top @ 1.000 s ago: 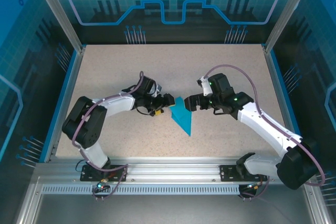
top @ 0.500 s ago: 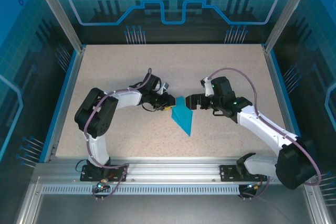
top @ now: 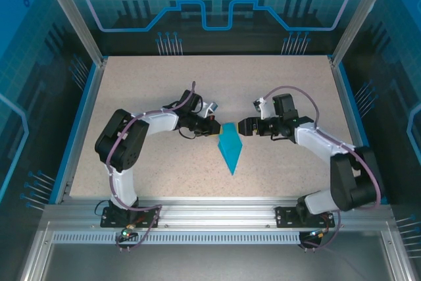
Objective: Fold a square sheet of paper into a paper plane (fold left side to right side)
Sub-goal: Fold the wing for the fifth time at the center of the table.
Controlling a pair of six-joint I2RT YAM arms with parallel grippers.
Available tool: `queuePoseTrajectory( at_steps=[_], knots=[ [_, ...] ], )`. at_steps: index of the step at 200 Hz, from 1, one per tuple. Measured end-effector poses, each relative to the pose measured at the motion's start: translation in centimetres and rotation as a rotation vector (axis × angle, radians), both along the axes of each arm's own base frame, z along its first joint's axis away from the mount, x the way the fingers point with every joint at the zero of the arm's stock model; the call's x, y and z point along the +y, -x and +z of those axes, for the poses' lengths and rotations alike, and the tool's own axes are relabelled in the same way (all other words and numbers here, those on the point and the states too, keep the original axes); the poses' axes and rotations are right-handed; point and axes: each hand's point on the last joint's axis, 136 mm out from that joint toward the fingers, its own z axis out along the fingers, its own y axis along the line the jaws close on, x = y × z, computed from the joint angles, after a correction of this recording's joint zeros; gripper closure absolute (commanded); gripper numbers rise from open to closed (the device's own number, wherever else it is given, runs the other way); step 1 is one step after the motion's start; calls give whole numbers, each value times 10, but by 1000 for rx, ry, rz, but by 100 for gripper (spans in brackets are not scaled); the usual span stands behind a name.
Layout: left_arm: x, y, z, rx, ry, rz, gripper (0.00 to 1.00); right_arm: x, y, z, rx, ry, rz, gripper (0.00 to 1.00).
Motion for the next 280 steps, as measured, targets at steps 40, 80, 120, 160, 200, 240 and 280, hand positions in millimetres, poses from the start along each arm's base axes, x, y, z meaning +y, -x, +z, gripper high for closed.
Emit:
queuePoseTrajectory(
  at_steps=[40, 80, 120, 160, 200, 240, 280],
  knots=[
    [-3, 7, 14, -58, 39, -66, 100, 5, -6, -23, 49, -57, 44, 18],
    [-4, 9, 19, -77, 56, -89, 100, 13, -15, -33, 62, -111, 92, 18],
    [-5, 11, 20, -74, 65, -98, 100, 21, -17, -39, 76, -165, 136, 23],
    [-5, 11, 20, -75, 65, -98, 100, 27, -11, -41, 103, -219, 179, 36],
    [-5, 11, 19, -89, 64, -108, 100, 29, -8, -39, 98, -235, 201, 45],
    [-4, 12, 19, -92, 61, -114, 100, 28, -2, -40, 112, -225, 213, 54],
    [-3, 13, 17, -95, 56, -122, 96, 25, 3, -38, 114, -207, 220, 70]
  ],
)
